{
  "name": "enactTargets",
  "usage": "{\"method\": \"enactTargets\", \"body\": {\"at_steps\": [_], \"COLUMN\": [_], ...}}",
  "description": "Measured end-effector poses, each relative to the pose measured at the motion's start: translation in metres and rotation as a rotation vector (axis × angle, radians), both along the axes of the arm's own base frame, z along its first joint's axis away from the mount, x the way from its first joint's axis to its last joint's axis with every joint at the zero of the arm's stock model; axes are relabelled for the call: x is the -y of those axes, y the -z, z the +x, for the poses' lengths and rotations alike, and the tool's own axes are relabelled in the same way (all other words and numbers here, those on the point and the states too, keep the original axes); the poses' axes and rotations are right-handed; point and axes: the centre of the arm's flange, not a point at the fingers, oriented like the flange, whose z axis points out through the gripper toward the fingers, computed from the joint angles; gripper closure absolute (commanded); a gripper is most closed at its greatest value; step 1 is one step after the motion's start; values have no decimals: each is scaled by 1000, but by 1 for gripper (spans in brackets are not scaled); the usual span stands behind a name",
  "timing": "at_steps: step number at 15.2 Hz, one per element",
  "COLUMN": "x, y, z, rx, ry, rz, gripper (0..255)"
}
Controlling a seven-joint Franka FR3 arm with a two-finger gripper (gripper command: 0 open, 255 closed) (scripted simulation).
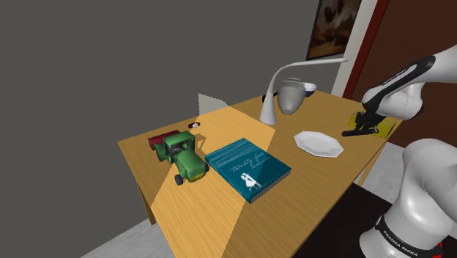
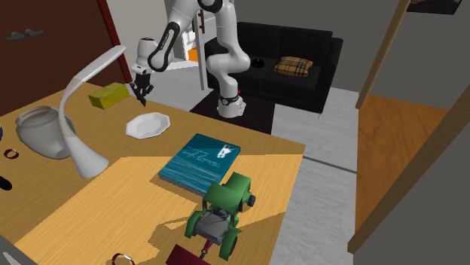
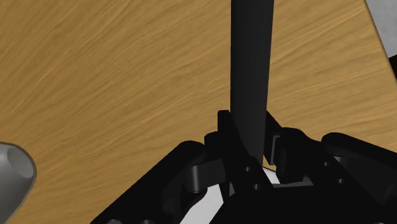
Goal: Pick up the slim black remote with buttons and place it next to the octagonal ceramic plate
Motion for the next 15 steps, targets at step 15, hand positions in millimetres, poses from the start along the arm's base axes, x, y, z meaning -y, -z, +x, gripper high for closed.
{"method": "enactTargets", "body": {"at_steps": [15], "x": [0], "y": [51], "z": [0], "rx": [-1], "ry": [0], "rz": [-1], "gripper": [255]}}
